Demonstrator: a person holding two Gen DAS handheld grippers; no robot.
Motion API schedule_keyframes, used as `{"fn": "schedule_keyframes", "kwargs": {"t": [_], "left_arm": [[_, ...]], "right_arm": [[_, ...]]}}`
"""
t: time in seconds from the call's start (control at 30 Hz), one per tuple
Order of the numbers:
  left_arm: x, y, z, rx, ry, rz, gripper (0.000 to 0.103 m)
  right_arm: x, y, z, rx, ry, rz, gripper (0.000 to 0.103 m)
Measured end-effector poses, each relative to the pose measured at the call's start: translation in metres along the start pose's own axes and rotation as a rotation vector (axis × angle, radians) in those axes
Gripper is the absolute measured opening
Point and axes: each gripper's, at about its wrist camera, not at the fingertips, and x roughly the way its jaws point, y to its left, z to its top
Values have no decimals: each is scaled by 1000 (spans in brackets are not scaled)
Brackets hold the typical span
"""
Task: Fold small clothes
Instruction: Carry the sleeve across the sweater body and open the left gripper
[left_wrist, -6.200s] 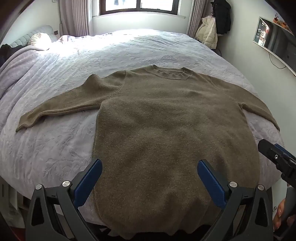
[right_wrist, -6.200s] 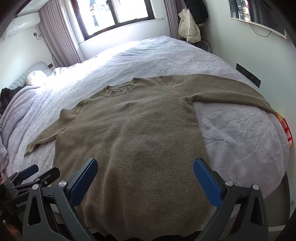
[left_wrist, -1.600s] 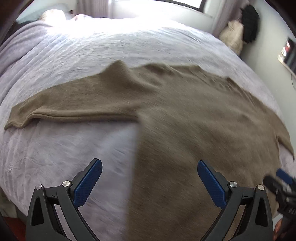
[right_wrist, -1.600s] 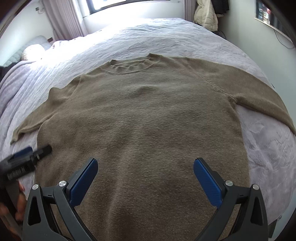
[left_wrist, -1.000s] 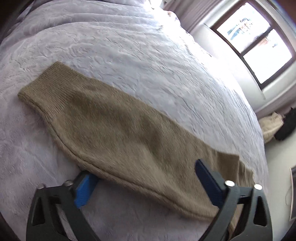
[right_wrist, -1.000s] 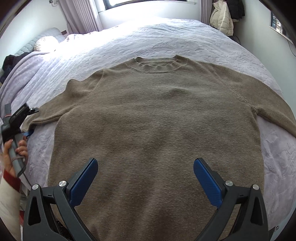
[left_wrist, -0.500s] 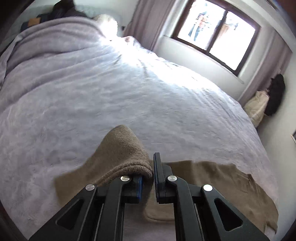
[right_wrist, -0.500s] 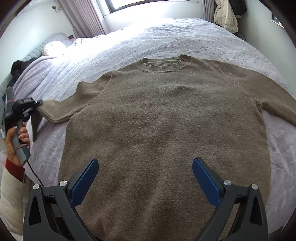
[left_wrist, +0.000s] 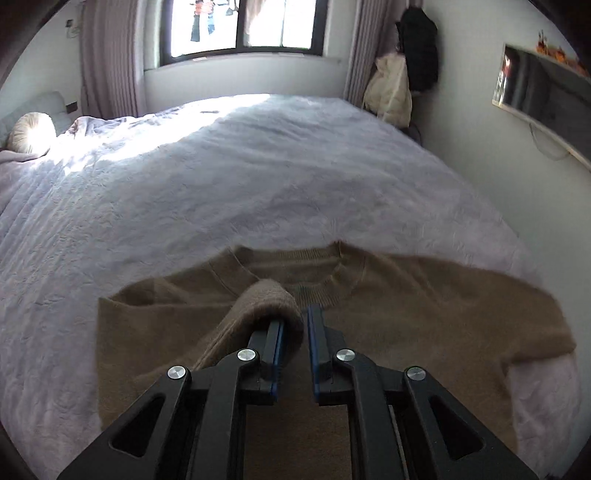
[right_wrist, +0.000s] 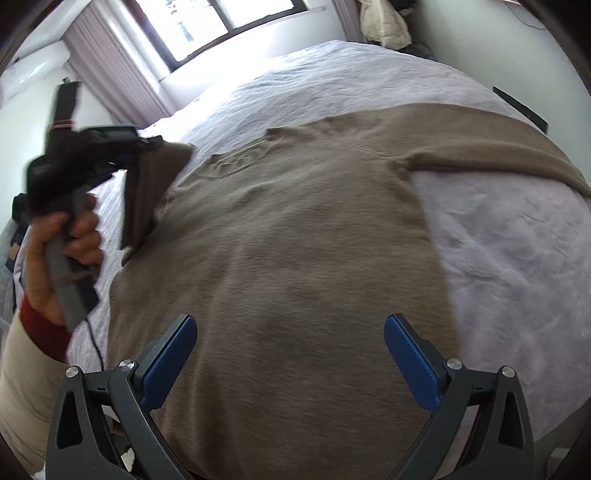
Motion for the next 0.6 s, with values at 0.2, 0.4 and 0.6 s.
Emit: {"fn": "schedule_keyframes", "kwargs": {"t": [0.2, 0.4, 0.6], "left_arm": [[30, -16, -45, 58, 117, 21, 61], [-46, 45, -56, -46, -43, -12, 93], [-63, 152, -64, -254, -88, 268, 97]], "right_arm": [[-5, -28, -1, 39, 7, -38, 101], [12, -12, 22, -79, 15, -71, 101], [43, 88, 50, -536, -49, -89, 101]]}}
